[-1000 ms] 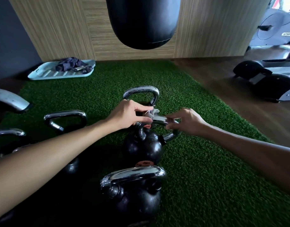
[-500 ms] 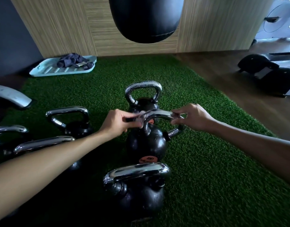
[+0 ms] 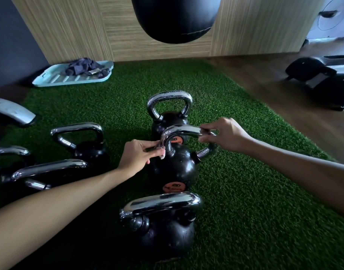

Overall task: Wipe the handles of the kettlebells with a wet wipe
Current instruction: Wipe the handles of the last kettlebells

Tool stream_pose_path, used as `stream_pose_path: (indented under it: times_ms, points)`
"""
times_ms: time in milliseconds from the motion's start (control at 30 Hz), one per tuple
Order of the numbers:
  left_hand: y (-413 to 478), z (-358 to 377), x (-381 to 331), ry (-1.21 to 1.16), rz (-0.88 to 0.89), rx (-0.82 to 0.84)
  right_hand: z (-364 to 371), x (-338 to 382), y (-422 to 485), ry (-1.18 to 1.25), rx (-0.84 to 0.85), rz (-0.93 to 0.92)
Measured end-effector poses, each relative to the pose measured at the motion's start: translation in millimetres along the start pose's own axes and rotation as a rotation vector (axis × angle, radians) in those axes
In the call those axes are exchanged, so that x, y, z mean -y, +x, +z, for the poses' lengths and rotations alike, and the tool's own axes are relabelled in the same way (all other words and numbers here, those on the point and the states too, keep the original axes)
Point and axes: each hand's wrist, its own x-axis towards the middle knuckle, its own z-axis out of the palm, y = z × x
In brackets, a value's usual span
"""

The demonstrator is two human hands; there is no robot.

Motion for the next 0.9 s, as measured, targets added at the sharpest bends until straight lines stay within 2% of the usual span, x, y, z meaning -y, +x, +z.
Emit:
stream_pose_path:
  times_ms: [67,167,300,367,433,567,667,733,800,900]
  points:
    - [2.1,-18.6,-2.5,0.032,0.005,0.032,2.6,6.2,5.6,-0.049,-0.017,-0.011]
    - [11.0,-55.8,-9.5,-0.022,0.029,-0.025,7.1,31.4,14.1,-0.116,-0.028,0.004]
    - [20.1,-91.0,-17.3,-0.135,0.087,-0.068,18.9,69.4,33.3,-0.107,0.094,0.039]
    - [18.9,-98.5,-22.2,-0.166,0.097,-0.083,29.3,97.5,45.6,-0.253,0.148,0.021]
    - [17.7,-102.7,-25.3,-0.224,0.087,-0.098,37.4,119.3,57.3,-0.34,0.153,0.02]
    - [14.0,-104.0,-38.5,-0.343,0.065,-0.051,30.7,140.1,68.8,-0.343,0.202,0.06]
    - [13.8,-97.2,-49.8,-0.477,0.02,-0.05,21.1,151.3,62.3,0.029,0.076,0.133]
    - [13.8,-91.2,-55.8,-0.538,-0.053,-0.055,27.2,155.4,56.8,0.26,0.064,0.146]
    - [14.0,-85.1,-61.5,-0.565,-0.112,-0.053,38.9,159.2,51.2,0.398,0.049,0.14]
    - [16.4,-80.3,-64.9,-0.572,-0.129,-0.101,53.4,161.8,45.9,0.587,-0.125,0.178]
